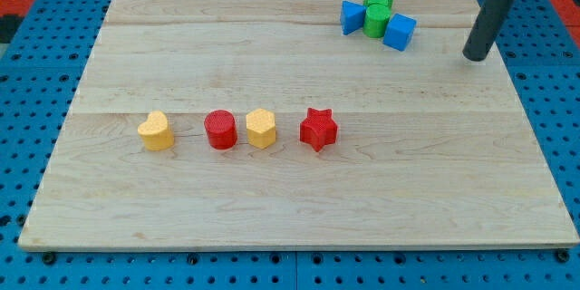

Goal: Separate the triangle from the green blocks

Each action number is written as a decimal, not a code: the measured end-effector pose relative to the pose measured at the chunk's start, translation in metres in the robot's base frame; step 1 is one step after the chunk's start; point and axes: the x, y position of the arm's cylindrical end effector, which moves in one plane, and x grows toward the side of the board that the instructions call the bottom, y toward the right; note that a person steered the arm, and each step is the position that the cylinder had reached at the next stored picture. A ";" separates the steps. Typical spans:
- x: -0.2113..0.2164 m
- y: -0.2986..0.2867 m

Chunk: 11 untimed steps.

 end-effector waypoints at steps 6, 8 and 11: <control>-0.087 -0.169; -0.091 -0.238; -0.075 -0.264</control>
